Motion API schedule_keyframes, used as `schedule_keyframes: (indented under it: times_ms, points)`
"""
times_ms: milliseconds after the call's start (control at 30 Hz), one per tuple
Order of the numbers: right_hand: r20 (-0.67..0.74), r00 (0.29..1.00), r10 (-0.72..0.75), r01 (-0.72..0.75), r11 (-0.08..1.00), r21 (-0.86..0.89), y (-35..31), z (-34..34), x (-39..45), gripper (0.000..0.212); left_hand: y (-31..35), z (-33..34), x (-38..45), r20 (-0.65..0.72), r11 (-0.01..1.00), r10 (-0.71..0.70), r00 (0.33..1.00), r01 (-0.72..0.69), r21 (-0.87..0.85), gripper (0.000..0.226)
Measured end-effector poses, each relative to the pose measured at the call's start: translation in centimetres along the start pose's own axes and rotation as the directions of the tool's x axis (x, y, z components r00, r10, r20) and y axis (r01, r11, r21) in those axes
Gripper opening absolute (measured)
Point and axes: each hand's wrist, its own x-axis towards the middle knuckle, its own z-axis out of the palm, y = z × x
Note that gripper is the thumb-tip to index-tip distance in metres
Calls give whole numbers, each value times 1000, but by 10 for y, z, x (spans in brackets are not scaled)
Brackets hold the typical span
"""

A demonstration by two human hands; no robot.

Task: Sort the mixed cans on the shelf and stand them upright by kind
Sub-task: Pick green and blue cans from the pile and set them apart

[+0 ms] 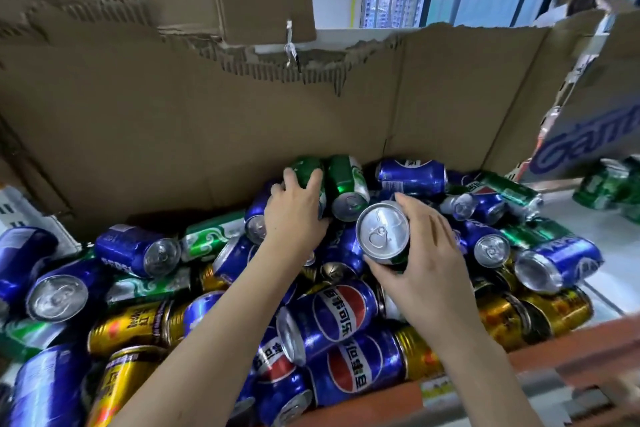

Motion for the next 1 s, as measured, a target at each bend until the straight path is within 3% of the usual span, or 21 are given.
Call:
schedule_keyframes:
  times_ms: [300, 567, 833, 1000]
  points:
    - [17, 997, -74, 73, 996, 58, 11, -2, -1, 87, 1, -5, -7, -188, 986, -85, 979, 56, -159, 70]
    - [-47, 997, -61, 66, 991, 120, 0, -6, -10, 83, -15, -58, -73, -413, 921, -238, 879, 68, -384, 67]
    - [-104, 994, -26, 43, 985, 166, -22, -33, -57, 81, -24, -73, -176, -422, 921, -139, 896, -40, -387, 70]
    - [-101, 993, 53, -38, 989, 141, -30, -55, -94, 80, -18, -67, -212, -416, 863, -42, 909, -176, -473, 65]
